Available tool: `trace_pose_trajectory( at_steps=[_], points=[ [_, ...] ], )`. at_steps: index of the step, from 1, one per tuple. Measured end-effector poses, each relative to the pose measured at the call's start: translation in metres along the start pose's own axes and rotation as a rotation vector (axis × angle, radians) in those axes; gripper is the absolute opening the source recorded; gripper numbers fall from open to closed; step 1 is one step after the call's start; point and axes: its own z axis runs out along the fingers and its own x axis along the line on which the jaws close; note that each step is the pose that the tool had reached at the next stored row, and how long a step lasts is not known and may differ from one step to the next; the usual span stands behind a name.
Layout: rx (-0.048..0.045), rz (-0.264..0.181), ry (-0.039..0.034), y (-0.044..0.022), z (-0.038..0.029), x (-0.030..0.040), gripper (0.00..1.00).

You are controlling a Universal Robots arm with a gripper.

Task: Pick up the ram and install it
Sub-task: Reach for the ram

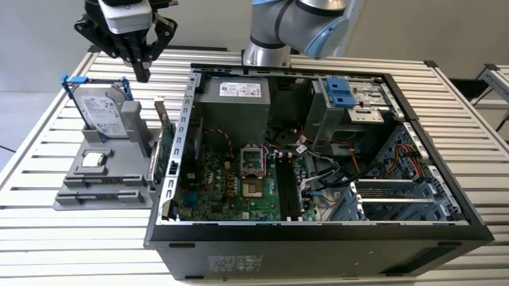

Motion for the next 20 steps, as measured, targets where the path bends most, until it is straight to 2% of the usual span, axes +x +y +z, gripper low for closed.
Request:
trace_pose_trajectory(
  at_steps=[9,20],
  points=[
    [0.0002,-0.005,0.0046,-0.0012,0.0001,0.0170,0.00],
    [-0.0008,-0.070,0.0078,-0.0022,0.0006,0.0302,0.00]
  ],
)
